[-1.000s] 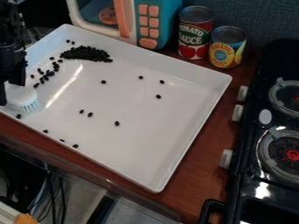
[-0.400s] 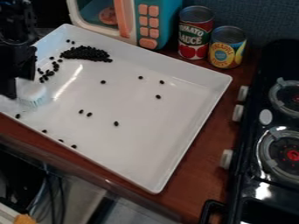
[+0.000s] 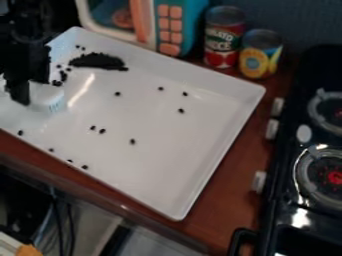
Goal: Sweep into pile
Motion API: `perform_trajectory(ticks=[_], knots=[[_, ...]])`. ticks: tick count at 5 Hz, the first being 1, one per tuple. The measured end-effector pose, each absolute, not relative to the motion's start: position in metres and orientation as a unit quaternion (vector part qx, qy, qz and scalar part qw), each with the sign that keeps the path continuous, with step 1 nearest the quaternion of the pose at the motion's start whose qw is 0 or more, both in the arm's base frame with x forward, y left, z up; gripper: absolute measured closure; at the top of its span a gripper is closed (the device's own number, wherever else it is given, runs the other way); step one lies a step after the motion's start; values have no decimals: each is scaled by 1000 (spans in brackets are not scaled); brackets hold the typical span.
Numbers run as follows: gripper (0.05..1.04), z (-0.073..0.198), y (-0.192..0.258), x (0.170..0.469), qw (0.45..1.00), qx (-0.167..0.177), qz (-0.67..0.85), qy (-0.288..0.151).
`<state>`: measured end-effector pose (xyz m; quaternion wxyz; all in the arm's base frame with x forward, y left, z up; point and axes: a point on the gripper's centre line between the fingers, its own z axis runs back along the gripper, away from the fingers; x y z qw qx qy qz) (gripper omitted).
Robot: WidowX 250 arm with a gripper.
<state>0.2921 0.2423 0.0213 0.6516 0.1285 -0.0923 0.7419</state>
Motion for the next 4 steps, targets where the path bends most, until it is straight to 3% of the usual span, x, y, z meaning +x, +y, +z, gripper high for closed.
perform_trajectory(ticks=[4], knots=[[349,23,236,341,641,118,753,-95]])
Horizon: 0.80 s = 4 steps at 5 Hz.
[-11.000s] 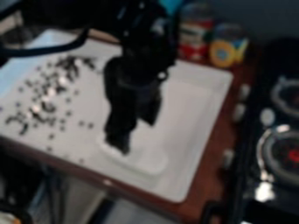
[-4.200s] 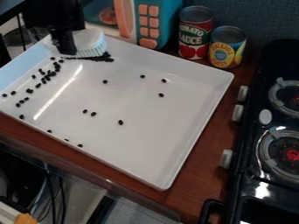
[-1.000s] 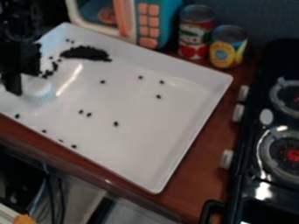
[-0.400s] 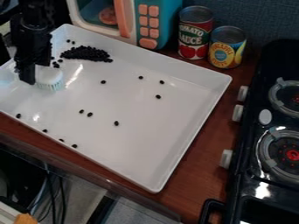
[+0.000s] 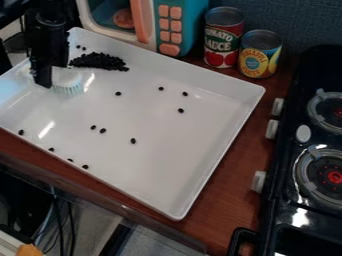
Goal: Sweep into pile
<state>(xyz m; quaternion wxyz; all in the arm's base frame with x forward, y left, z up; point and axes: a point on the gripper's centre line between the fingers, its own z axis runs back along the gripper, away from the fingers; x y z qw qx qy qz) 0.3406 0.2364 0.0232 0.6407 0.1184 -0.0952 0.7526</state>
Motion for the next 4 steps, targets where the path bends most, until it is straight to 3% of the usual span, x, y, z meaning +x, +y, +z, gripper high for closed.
perform_trajectory(ticks=[4], knots=[[349,29,203,388,645,84,754,-91]])
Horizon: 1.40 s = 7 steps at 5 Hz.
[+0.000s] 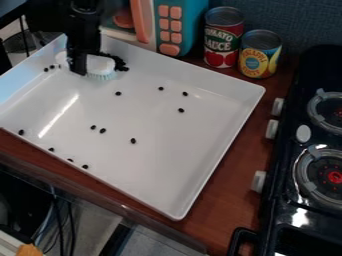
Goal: Sweep into pile
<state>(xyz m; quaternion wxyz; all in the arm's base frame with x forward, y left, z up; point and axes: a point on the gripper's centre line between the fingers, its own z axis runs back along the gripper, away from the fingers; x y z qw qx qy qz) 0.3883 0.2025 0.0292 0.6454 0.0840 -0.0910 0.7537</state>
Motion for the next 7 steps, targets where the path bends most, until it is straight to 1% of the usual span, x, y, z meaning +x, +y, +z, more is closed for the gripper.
perform_trajectory(ticks=[1,2,3,4,5,6,7], knots=[[349,32,204,396,642,82,757,-89],[349,36,201,397,638,74,762,-84],[349,79,188,381,629,54,769,-97],[349,120,166,363,629,30,767,-122],[349,151,142,333,610,22,781,-134],[349,146,111,303,586,35,803,-109],[349,132,75,275,545,74,831,-80]])
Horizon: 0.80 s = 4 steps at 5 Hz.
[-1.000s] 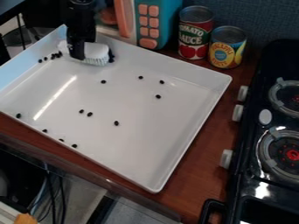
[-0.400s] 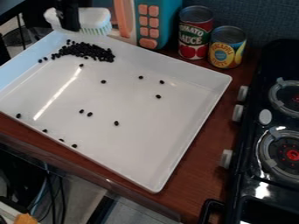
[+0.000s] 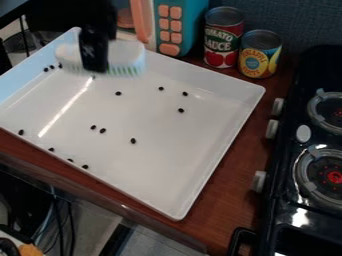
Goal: Sweep into pile
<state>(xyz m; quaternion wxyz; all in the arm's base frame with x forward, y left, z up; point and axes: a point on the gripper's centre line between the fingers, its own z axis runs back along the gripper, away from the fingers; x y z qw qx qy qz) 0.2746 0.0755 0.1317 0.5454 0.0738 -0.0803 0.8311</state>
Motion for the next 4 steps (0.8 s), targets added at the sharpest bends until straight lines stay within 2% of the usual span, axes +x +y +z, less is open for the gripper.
perform_trajectory(ticks=[1,3,4], knots=[[349,106,59,250,531,88,842,-34],[349,48,41,228,536,129,832,-62],[349,30,46,234,530,139,832,-81]])
